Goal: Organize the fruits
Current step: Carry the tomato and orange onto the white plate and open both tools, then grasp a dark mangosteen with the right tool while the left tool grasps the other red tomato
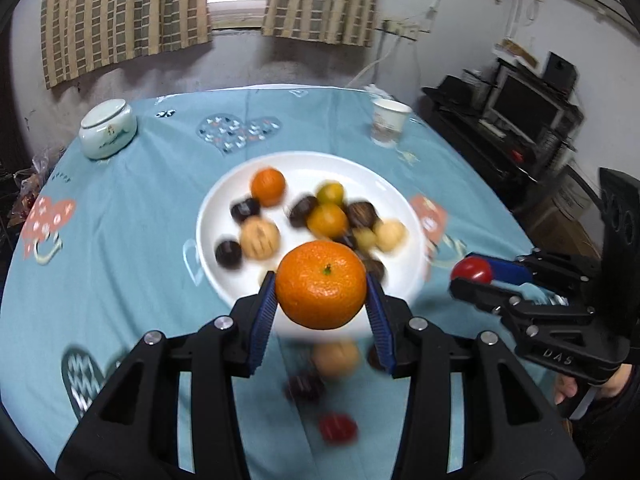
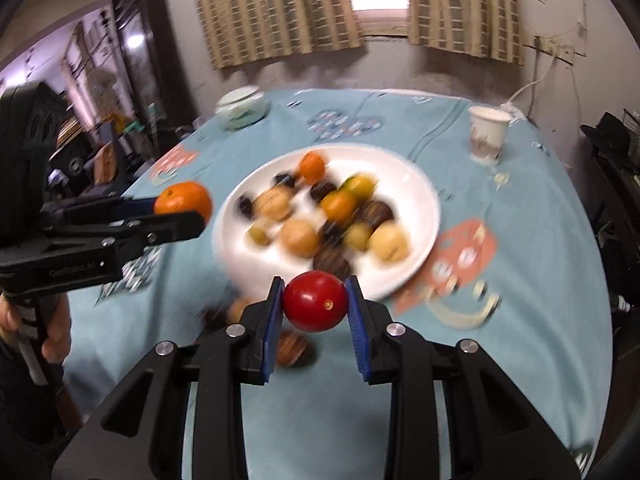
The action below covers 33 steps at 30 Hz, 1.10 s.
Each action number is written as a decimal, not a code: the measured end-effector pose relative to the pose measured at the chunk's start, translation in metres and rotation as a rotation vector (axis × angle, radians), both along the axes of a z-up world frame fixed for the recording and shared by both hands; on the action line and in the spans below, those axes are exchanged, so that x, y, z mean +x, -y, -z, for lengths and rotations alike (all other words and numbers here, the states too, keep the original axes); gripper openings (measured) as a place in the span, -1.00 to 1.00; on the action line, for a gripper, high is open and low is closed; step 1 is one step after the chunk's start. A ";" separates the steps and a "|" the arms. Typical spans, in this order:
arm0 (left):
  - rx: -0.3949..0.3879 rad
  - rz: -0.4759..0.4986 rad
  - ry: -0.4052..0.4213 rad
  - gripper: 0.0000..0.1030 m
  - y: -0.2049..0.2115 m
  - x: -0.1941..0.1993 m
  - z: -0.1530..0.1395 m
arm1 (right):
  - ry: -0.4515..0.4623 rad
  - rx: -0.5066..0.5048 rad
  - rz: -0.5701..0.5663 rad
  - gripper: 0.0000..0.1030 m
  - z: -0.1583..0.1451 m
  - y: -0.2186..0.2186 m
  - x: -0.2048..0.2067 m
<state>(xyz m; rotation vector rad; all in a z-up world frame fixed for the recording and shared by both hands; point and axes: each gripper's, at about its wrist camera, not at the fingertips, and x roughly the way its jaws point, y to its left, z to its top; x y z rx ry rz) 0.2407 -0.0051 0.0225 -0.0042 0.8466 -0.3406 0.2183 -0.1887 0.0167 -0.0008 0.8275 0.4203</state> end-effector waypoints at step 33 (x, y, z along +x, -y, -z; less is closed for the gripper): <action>0.011 -0.080 0.052 0.67 -0.013 0.008 -0.016 | 0.156 -0.145 0.094 0.51 -0.013 0.024 0.044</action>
